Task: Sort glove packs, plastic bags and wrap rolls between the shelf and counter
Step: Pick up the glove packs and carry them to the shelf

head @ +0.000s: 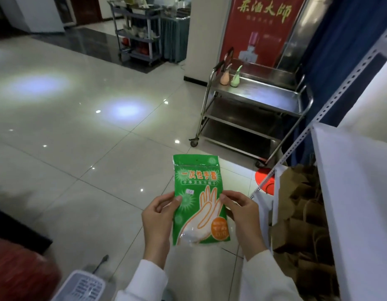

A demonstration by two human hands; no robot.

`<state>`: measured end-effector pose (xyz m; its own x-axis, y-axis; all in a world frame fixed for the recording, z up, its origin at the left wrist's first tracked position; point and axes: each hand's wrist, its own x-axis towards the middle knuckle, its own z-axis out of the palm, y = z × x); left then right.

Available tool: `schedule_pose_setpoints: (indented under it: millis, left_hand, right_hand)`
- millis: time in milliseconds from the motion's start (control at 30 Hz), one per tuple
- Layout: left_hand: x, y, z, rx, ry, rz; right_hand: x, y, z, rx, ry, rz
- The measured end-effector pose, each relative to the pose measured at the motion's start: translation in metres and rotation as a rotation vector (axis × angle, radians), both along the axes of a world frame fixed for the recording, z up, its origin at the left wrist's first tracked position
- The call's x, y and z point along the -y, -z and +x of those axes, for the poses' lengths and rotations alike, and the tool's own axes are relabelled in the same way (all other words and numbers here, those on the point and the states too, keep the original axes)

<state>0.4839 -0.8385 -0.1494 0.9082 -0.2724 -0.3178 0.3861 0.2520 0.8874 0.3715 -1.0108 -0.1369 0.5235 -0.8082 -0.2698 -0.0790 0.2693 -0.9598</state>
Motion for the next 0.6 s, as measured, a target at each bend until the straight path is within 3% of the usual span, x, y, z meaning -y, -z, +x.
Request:
schedule_pose_setpoints:
  millis: [300, 600]
  left_hand:
    - [0.089, -0.002, 0.068, -0.066, 0.108, -0.005]
    - [0.250, -0.023, 0.112, 0.004, 0.300, 0.050]
  right_hand:
    - [0.086, 0.008, 0.046, 0.009, 0.075, 0.083]
    - [0.217, 0.001, 0.063, 0.059, 0.266, 0.065]
